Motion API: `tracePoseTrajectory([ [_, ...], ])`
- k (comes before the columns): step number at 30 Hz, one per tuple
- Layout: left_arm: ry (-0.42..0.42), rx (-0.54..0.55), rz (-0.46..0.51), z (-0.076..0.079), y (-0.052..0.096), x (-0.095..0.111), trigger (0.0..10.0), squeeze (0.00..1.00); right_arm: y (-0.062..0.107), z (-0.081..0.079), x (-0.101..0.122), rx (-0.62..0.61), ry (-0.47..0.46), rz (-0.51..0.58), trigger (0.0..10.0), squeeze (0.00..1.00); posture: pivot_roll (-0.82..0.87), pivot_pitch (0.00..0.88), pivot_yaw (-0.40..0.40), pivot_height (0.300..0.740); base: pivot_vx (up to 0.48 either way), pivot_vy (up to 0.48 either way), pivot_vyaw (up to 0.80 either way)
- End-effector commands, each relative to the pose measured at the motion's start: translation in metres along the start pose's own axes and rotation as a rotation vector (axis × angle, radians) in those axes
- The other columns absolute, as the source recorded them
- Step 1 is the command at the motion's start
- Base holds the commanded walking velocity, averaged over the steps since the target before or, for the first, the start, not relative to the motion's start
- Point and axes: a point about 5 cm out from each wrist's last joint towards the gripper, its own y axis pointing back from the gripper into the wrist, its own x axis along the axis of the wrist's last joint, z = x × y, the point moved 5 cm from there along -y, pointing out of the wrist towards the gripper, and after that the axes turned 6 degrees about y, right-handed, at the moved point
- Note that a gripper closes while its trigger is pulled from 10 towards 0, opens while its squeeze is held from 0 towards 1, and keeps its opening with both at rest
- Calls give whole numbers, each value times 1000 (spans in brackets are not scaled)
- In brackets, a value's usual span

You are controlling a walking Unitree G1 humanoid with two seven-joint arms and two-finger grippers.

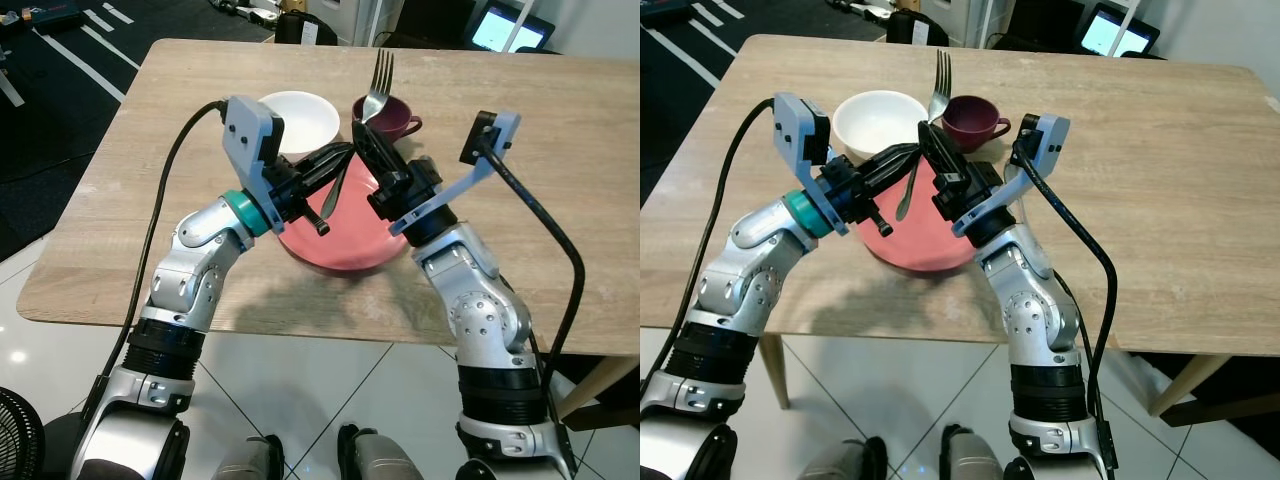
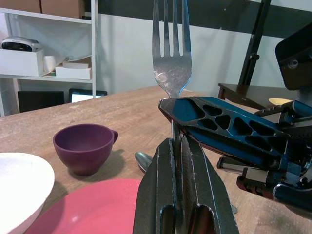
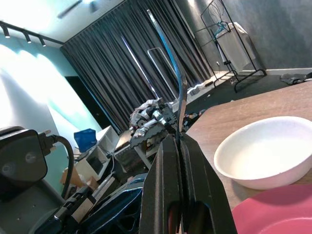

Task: Setting the table

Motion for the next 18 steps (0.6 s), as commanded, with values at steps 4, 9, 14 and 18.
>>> tracePoseTrajectory([
  [4,-42,27,37,0,-2,13,10000,1000,2,0,-7,-2,8,-24,0,0,-36,114,43,740,0,0,0],
  [9,37,-18,109,5,16,35,10000,0,4,17,-2,-75,63,-16,0,0,-24,126,47,740,0,0,0],
  [14,85,-104,105,17,38,42,10000,0,10,47,12,-178,139,-2,0,0,-18,133,45,740,0,0,0],
  [18,76,-73,81,12,44,38,10000,0,15,60,23,-210,210,-2,0,0,-15,136,42,740,0,0,0],
])
